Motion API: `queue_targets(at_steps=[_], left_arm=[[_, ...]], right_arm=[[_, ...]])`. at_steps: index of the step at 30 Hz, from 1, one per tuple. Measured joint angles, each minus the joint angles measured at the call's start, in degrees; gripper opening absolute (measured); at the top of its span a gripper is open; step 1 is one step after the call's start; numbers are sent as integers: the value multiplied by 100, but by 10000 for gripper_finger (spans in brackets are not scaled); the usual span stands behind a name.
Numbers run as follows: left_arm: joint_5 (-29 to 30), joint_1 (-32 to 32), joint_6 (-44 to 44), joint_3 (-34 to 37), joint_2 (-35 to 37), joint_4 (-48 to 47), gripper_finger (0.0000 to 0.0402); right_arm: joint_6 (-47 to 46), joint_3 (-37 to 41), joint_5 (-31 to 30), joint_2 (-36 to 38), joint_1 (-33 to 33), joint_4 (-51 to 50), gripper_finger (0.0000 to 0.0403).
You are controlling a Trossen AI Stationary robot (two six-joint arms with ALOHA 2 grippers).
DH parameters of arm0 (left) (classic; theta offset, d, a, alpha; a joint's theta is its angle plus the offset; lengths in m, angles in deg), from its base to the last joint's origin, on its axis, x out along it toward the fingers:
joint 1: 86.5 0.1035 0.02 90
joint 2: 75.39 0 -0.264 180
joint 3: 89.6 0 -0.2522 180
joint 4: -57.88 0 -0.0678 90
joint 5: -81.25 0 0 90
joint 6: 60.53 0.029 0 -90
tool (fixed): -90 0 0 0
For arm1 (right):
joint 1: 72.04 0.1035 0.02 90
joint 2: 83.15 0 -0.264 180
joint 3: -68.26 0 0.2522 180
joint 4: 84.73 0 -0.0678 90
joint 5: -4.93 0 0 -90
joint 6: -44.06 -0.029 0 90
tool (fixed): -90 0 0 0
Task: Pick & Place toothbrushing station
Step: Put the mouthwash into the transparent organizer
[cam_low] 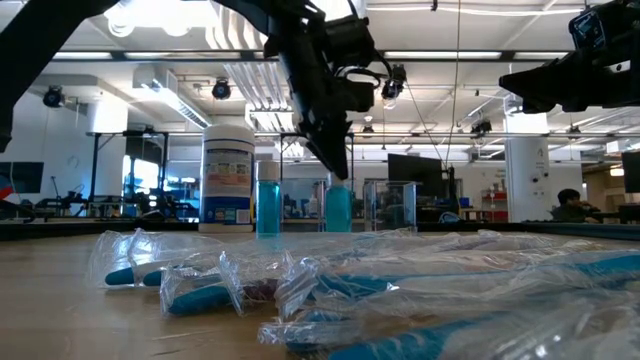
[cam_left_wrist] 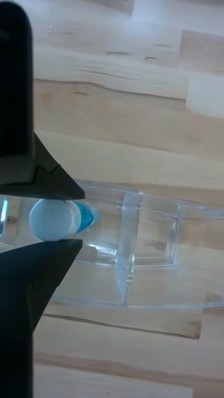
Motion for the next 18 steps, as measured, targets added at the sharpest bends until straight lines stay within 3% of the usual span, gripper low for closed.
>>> queue_targets(at_steps=[6,18], left_arm=[[-21,-7,61,37,-81,-24,145],[-15,-72,133,-304,-15,-209,155]], right_arm=[[0,0,2,0,0,0,28],[-17,0,1,2,-2,-2,28]])
